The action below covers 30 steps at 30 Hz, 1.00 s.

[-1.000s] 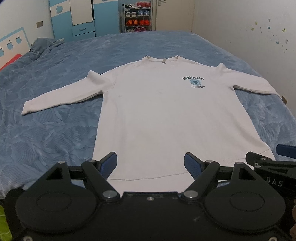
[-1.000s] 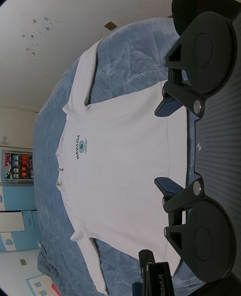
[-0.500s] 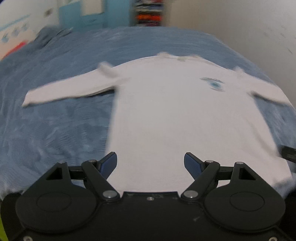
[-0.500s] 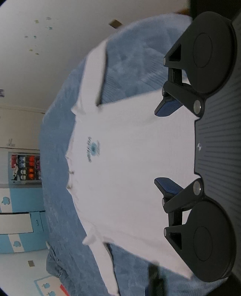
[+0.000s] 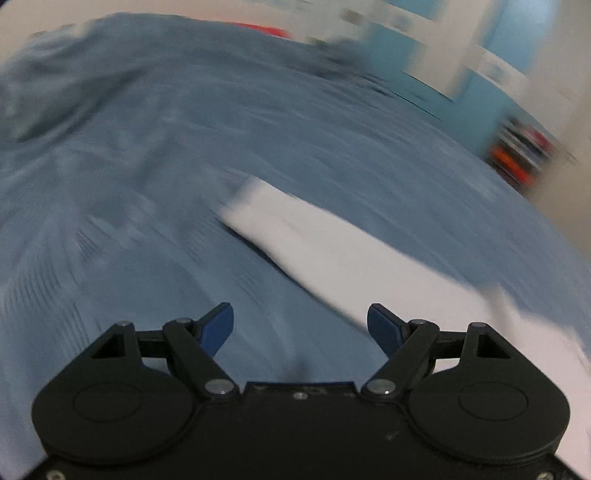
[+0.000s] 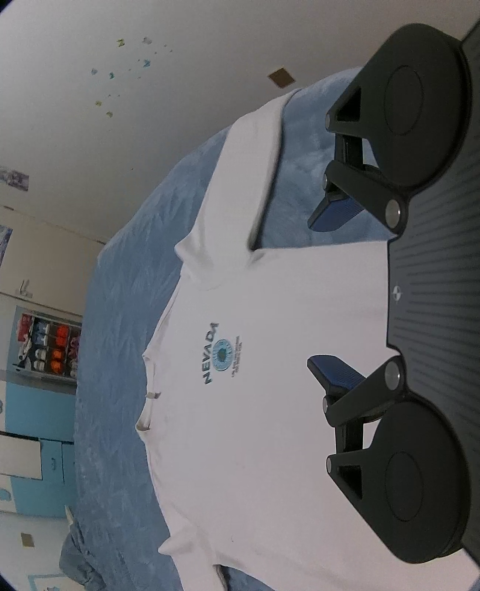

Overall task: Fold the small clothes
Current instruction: 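Grasp the sleeve cuff with the left tool and fold it across the body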

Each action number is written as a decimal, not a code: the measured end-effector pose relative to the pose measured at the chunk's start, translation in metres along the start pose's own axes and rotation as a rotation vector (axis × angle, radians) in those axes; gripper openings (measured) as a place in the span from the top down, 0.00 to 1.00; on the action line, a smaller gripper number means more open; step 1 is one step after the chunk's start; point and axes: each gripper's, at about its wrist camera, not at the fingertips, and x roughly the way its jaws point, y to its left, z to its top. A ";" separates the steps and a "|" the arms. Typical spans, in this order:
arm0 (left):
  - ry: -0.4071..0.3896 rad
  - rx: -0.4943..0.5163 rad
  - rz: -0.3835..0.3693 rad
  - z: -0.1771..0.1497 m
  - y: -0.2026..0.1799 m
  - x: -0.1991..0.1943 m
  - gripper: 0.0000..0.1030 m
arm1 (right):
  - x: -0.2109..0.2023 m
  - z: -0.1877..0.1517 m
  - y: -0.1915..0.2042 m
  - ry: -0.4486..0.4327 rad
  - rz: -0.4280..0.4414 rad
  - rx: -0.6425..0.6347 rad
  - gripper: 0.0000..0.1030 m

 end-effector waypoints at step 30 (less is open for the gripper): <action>-0.103 0.384 0.085 0.056 -0.106 0.059 0.93 | 0.138 0.058 -0.033 0.079 0.033 -0.047 0.14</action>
